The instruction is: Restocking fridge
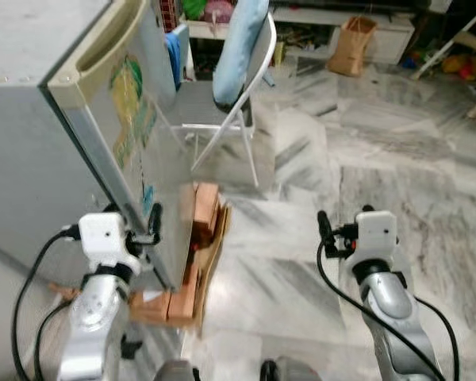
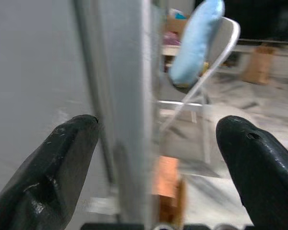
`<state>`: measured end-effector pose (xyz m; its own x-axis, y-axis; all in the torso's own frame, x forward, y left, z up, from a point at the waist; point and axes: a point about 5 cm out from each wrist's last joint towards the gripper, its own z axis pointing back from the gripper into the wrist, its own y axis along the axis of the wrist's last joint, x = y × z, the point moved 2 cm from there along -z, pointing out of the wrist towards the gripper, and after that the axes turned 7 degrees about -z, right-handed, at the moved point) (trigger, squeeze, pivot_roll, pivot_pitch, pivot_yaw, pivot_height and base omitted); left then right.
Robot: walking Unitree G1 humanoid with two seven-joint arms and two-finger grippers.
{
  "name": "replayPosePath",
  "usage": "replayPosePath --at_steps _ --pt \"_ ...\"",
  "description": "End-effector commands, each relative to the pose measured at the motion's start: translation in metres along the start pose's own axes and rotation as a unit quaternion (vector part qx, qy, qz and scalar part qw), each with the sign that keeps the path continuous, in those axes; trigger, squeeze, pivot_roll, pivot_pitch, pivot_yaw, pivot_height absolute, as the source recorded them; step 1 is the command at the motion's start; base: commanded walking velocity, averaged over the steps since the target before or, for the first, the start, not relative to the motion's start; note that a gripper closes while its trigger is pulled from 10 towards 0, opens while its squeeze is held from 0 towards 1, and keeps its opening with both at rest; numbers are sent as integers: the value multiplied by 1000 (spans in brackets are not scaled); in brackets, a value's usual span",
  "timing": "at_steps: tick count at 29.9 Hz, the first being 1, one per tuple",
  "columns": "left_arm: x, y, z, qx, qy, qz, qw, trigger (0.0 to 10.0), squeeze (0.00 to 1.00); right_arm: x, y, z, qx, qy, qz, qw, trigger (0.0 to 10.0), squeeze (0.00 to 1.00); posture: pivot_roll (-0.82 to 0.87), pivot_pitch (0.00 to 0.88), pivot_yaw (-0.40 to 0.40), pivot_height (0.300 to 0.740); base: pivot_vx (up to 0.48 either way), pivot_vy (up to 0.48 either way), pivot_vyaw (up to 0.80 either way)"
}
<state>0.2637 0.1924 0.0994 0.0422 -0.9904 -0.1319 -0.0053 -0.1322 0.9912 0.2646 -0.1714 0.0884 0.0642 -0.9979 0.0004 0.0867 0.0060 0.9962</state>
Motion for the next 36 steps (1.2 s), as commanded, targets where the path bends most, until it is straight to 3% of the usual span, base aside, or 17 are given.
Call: replayPosePath --at_steps 1,4,14,24,28,30,33,34,36 --pt "-11 0 -6 0 19 -12 1000 10000 0 -7 4 0 6 12 -6 1000 10000 0 82 76 15 740 0 0 0" --pt "-18 3 -15 1 16 -5 1000 10000 0 -11 4 3 3 28 -14 999 10000 0 80 87 17 740 0 0 0" --pt "-14 14 -42 18 -16 -1 1000 10000 0 -18 -2 -1 -11 57 -8 998 10000 0 102 92 -16 740 0 0 0" --pt "-21 9 -51 8 -5 -15 1000 10000 0 -21 -2 -1 -16 74 -9 997 10000 0 99 90 -31 740 0 0 0" --pt "-13 13 -59 15 -32 -27 999 10000 0 -15 -2 7 -29 65 -9 997 10000 0 107 86 -47 740 0 0 0" --pt "-2 19 -73 17 -53 -54 997 10000 0 -11 -7 25 -45 70 -5 997 10000 0 101 81 -49 740 0 0 0" --pt "4 23 -79 21 -63 -59 996 10000 0 -5 -10 30 -52 66 -4 996 10000 0 95 80 -47 740 0 0 0" --pt "15 28 -86 29 -87 -67 994 10000 0 1 -13 33 -60 50 -12 997 10000 0 80 75 -39 740 0 0 0" --pt "21 31 -89 33 -99 -66 992 10000 0 3 -13 34 -61 45 -18 997 10000 0 75 74 -36 740 0 0 0"
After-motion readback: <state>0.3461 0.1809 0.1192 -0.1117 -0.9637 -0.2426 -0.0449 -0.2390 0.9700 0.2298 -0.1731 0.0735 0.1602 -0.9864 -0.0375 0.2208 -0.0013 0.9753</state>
